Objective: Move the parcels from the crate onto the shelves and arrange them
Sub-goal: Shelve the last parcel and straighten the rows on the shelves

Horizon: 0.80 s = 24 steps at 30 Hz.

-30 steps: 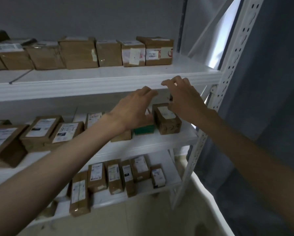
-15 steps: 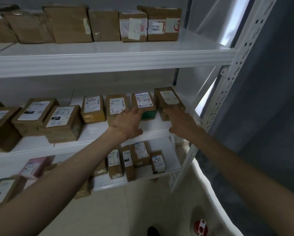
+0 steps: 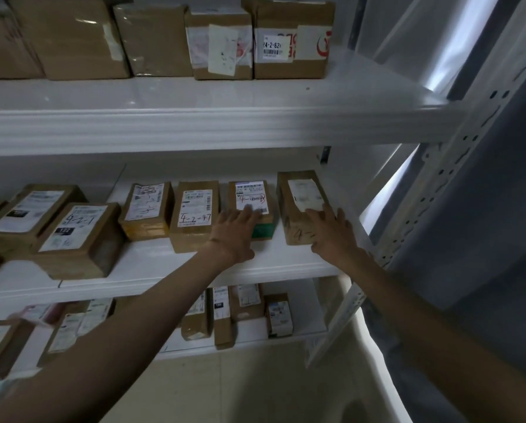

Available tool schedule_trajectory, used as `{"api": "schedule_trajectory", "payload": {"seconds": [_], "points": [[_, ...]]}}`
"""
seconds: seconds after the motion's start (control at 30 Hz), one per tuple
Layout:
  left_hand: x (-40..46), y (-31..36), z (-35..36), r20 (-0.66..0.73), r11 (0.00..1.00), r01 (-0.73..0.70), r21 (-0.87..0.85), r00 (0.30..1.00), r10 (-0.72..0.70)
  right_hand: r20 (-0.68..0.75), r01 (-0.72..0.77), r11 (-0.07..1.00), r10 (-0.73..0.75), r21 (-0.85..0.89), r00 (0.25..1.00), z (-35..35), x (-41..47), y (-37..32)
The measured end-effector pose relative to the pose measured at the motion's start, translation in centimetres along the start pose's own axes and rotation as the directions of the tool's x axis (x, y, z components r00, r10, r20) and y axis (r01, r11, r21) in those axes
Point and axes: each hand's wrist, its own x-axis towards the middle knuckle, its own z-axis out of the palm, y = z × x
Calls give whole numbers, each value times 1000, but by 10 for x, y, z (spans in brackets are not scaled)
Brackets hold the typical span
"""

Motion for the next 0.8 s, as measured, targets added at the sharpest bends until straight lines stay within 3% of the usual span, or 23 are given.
{"api": "schedule_trajectory", "payload": {"seconds": [0.37, 0.7, 0.8], "points": [[29, -3, 15, -61, 997, 77, 11, 995, -76, 7, 151, 969, -155, 198, 988, 15, 47, -13], [42, -18, 6, 15, 998, 64, 5, 998, -64, 99, 95, 984, -111, 152, 989, 11, 62, -28], [34, -24, 7, -47, 998, 56, -38, 997, -57, 82, 112, 988, -121, 108, 989, 7, 61, -30]]}}
